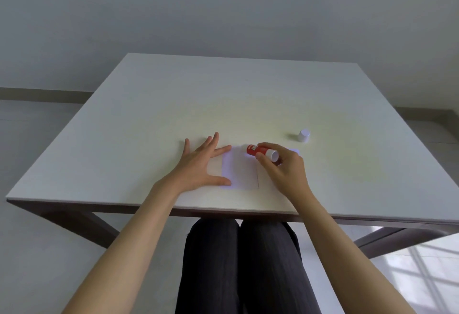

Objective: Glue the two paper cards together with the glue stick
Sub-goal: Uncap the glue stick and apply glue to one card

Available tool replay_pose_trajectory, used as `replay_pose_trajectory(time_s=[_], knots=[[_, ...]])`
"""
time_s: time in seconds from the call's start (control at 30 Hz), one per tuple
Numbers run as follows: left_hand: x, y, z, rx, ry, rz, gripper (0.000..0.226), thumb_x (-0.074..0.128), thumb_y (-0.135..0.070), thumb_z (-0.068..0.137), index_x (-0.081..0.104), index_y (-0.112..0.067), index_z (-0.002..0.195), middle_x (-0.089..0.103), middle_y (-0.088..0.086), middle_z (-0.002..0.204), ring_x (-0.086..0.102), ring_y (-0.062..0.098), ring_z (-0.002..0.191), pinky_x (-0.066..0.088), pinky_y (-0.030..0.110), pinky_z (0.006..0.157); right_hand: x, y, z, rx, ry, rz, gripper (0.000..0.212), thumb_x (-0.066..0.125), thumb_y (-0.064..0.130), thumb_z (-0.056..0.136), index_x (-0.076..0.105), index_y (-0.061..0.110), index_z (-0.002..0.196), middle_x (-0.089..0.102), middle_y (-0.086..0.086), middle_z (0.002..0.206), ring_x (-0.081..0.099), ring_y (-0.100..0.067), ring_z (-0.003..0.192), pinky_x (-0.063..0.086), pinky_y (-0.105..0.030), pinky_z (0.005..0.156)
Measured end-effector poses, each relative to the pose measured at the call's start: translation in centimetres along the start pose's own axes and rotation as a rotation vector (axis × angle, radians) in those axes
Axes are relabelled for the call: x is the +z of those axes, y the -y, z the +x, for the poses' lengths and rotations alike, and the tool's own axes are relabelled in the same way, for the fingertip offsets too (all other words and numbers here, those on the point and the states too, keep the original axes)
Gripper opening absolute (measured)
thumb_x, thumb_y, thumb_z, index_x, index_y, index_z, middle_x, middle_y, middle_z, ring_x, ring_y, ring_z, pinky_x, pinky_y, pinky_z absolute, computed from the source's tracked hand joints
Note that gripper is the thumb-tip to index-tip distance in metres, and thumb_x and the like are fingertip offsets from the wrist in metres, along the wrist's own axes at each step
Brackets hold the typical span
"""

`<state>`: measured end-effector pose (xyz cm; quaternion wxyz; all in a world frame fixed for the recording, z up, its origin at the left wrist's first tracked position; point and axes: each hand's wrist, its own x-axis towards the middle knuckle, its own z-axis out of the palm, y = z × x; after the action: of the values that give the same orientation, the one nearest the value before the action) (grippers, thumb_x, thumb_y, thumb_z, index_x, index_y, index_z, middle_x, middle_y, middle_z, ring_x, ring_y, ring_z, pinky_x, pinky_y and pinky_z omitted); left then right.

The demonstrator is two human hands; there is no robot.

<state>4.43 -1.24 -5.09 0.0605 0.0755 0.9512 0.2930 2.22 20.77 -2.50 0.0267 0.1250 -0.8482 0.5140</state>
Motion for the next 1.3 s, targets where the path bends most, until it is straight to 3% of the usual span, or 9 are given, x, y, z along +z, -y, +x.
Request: replay_pose_trajectory(time_s=[0.1, 0.27, 0.4, 0.57, 0.73, 0.9, 1.03, 1.17, 1.3], knots=[[0.1, 0.2, 0.1, -0.002, -0.008, 0.015, 0.102, 0.066, -0.067, 0.064, 0.016, -0.037, 0.148, -0.005, -0.033, 0.146, -0.011, -0.003, 0.142, -0.024, 0.044, 0.112, -0.1, 0.1, -0.9, -0.040, 0.056, -0.016, 0.010, 0.066, 0.025, 0.084, 0.071, 0.023, 0.093, 0.070, 0.003, 0.067, 0.057, -0.021, 0.060, 0.038, -0.010, 0.055], [0.3, 0.2, 0.3, -0.010, -0.013, 0.017, 0.097, 0.068, -0.064, 0.065, 0.021, -0.042, 0.146, -0.001, -0.015, 0.158, -0.017, -0.008, 0.135, -0.025, 0.042, 0.111, -1.3, -0.1, -1.7, -0.096, 0.212, -0.004, 0.010, 0.066, 0.022, 0.085, 0.072, 0.022, 0.093, 0.063, 0.030, 0.058, 0.054, 0.004, 0.055, 0.036, -0.005, 0.054], [0.2, 0.2, 0.1, -0.011, -0.001, 0.031, 0.094, 0.067, -0.062, 0.068, 0.022, -0.039, 0.146, 0.001, -0.014, 0.159, -0.009, -0.004, 0.140, -0.023, 0.044, 0.113, -2.3, -0.8, -1.5, -0.036, 0.066, -0.056, 0.013, 0.066, 0.022, 0.085, 0.072, 0.023, 0.096, 0.047, 0.021, 0.041, 0.043, 0.000, 0.044, 0.031, -0.008, 0.047], [0.3, 0.4, 0.3, -0.007, 0.001, 0.053, 0.094, 0.065, -0.066, 0.066, 0.021, -0.041, 0.146, 0.000, -0.013, 0.159, -0.010, -0.003, 0.141, -0.025, 0.043, 0.111, -3.6, -0.4, -2.8, -0.052, 0.344, 0.080, 0.010, 0.065, 0.024, 0.086, 0.073, 0.025, 0.091, 0.075, 0.015, 0.074, 0.066, 0.001, 0.069, 0.045, -0.010, 0.065], [0.4, 0.5, 0.2, -0.001, 0.015, 0.046, 0.095, 0.063, -0.065, 0.068, 0.018, -0.039, 0.147, 0.002, -0.015, 0.159, -0.011, -0.004, 0.141, -0.025, 0.042, 0.112, -3.6, -0.6, -2.1, -0.022, 0.091, -0.106, 0.013, 0.067, 0.020, 0.084, 0.072, 0.023, 0.095, 0.053, 0.008, 0.054, 0.047, -0.005, 0.052, 0.037, -0.009, 0.052], [0.3, 0.5, 0.2, 0.006, 0.017, 0.058, 0.095, 0.062, -0.067, 0.068, 0.017, -0.039, 0.147, 0.001, -0.013, 0.159, -0.011, 0.000, 0.144, -0.025, 0.041, 0.112, -5.1, -0.2, -2.4, -0.066, 0.333, -0.023, 0.011, 0.065, 0.022, 0.085, 0.073, 0.029, 0.085, 0.072, 0.018, 0.067, 0.065, -0.001, 0.068, 0.044, -0.009, 0.062], [0.3, 0.5, 0.2, 0.011, 0.022, 0.066, 0.095, 0.061, -0.066, 0.069, 0.016, -0.039, 0.148, 0.000, -0.014, 0.159, -0.011, 0.001, 0.144, -0.024, 0.041, 0.112, -5.0, -0.9, -2.2, 0.009, 0.143, -0.103, 0.011, 0.066, 0.022, 0.084, 0.073, 0.025, 0.092, 0.056, 0.005, 0.059, 0.047, -0.009, 0.055, 0.037, -0.010, 0.055], [0.2, 0.4, 0.1, 0.026, 0.035, 0.094, 0.093, 0.058, -0.065, 0.074, 0.011, -0.037, 0.149, -0.004, -0.021, 0.155, -0.014, 0.002, 0.144, -0.023, 0.042, 0.114, -5.6, -0.3, -2.6, 0.004, 0.288, 0.051, 0.012, 0.064, 0.021, 0.085, 0.074, 0.027, 0.085, 0.075, 0.008, 0.069, 0.062, -0.001, 0.061, 0.045, -0.014, 0.060], [0.3, 0.3, -0.3, 0.062, 0.021, 0.096, 0.089, 0.058, -0.058, 0.079, 0.007, -0.038, 0.149, -0.003, -0.027, 0.152, -0.017, 0.002, 0.144, -0.023, 0.038, 0.113, -5.8, 0.2, -2.4, 0.136, 0.126, 0.409, 0.017, 0.057, 0.019, 0.091, 0.072, 0.015, 0.098, 0.077, -0.007, 0.088, 0.055, -0.014, 0.064, 0.037, -0.021, 0.056]])
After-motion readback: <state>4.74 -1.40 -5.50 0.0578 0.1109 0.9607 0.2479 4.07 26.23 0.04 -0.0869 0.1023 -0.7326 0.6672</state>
